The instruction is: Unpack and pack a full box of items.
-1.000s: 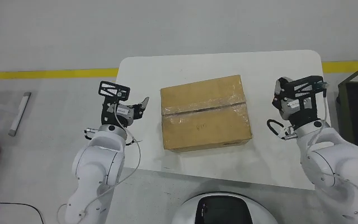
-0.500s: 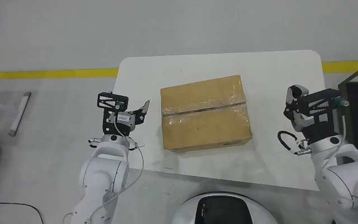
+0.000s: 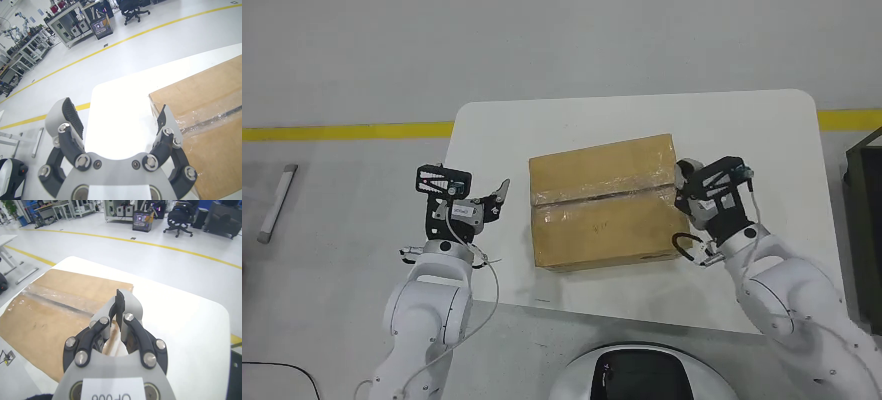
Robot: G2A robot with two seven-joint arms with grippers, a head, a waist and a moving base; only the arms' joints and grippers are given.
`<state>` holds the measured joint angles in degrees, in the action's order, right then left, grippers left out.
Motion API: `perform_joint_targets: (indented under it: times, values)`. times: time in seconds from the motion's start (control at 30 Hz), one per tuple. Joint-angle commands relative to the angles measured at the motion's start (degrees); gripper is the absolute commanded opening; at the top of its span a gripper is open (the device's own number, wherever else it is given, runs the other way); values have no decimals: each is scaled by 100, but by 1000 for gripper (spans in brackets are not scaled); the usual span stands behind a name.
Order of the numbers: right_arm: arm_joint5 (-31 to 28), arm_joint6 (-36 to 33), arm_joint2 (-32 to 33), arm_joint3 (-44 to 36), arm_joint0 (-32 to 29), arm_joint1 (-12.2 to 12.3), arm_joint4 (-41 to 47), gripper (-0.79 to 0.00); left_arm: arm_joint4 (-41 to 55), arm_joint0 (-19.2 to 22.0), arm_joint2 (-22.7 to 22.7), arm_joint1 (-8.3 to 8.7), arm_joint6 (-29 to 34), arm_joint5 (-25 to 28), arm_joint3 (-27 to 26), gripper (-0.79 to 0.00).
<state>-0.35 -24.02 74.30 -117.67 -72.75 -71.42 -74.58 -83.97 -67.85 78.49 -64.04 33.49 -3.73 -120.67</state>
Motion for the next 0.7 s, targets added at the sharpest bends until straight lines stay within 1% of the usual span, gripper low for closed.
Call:
perform_joint_targets:
  times: [0.0,0.1,0.2,0.27,0.5,0.67]
  values:
    - [4,96,-414,309,279,-47,-113,-785,0,0,0,0,0,0,0,0]
    - [65,68,-821,745,578,-112,-315,-785,0,0,0,0,0,0,0,0]
    - [284,-130,-1016,1147,770,-170,-353,-785,0,0,0,0,0,0,0,0]
    - [404,-228,-1075,1244,847,-200,-346,-785,0,0,0,0,0,0,0,0]
    - [543,-261,-1095,1180,835,-245,-347,-785,0,0,0,0,0,0,0,0]
    - [732,-177,-905,738,752,-253,-371,-785,0,0,0,0,0,0,0,0]
